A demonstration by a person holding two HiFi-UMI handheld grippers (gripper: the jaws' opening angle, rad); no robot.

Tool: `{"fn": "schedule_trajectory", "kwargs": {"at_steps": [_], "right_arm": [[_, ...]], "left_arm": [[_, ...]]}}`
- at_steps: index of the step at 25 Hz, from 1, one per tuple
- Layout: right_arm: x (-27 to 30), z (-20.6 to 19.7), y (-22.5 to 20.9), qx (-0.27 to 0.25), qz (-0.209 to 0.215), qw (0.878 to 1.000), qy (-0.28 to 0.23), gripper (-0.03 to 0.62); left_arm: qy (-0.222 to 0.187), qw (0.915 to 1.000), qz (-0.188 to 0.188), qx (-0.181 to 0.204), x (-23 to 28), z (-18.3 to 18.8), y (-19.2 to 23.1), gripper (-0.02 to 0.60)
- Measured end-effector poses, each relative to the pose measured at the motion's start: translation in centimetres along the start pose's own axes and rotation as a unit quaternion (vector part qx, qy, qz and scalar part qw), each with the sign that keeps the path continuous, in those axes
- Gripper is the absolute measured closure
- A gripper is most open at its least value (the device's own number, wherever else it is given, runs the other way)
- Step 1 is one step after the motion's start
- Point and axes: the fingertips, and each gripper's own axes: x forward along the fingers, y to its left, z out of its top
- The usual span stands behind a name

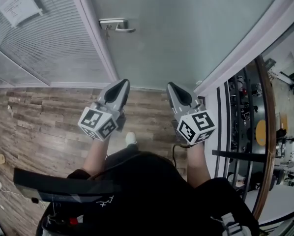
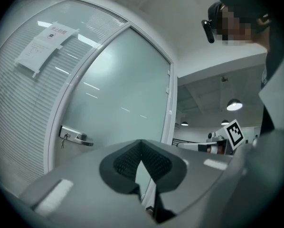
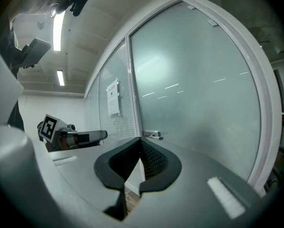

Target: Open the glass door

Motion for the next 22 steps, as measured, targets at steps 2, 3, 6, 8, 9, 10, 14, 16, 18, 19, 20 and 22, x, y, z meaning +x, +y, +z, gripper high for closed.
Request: {"fn": "schedule_trajectory", "kwargs": {"at_steps": [2,3,6,8,9,10,14,16,18,19,20,22], "right_arm": [[1.1,0.2,-0.2,-0.001,-0.004,1.0,0.0,0.592],[1.7,0.4,-0.3,-0.002,-0.007,1.0,0.001,0.592],[3.2,1.0,-0.3,0.001,-0.012,1.0,-0.003,0.592],[4.4,1.5,-0.4,0.009,-0.016,1.0,-0.009,0.592],[5.2,1.7,-0.3,0.012,-0.019,1.0,-0.01,0.592],[6.2,1.8,-0.2,0.013,-0.021,1.0,-0.009,0.592],[9.0,1.9,0.6,-0.002,-0.026,1.0,0.002,0.592],[9.2,2.0,0.7,0.002,-0.027,1.0,-0.004,0.592],[9.6,2.2,1.0,0.012,-0.023,1.0,-0.009,0.592],[9.9,2.3,1.2,0.014,-0.022,1.0,-0.01,0.592],[10.1,2.2,1.4,0.013,-0.022,1.0,-0.01,0.592],[10.6,2.2,1.7,0.011,-0.021,1.0,-0.009,0.592]], "left_arm": [[-0.002,1.0,-0.006,0.0,0.6,0.5,1.0,0.583],[-0.003,1.0,-0.008,-0.001,0.9,0.7,1.5,0.583],[-0.003,0.9999,-0.015,-0.002,1.6,1.3,2.9,0.583],[-0.003,0.9998,-0.018,-0.001,2.0,1.7,4.1,0.583],[-0.003,0.9998,-0.02,-0.001,2.2,2.0,5.0,0.583],[-0.003,0.9998,-0.021,-0.002,2.3,2.3,5.9,0.583],[-0.006,0.9995,-0.029,-0.008,2.5,2.9,8.8,0.583],[-0.009,0.9994,-0.033,-0.008,2.6,3.0,9.1,0.582],[-0.011,0.9993,-0.035,-0.01,2.6,3.1,9.8,0.583],[-0.011,0.9992,-0.036,-0.011,2.6,3.1,10.1,0.583],[-0.01,0.9992,-0.037,-0.011,2.5,3.0,10.4,0.582],[-0.008,0.9992,-0.039,-0.01,2.4,2.9,10.9,0.583]]}}
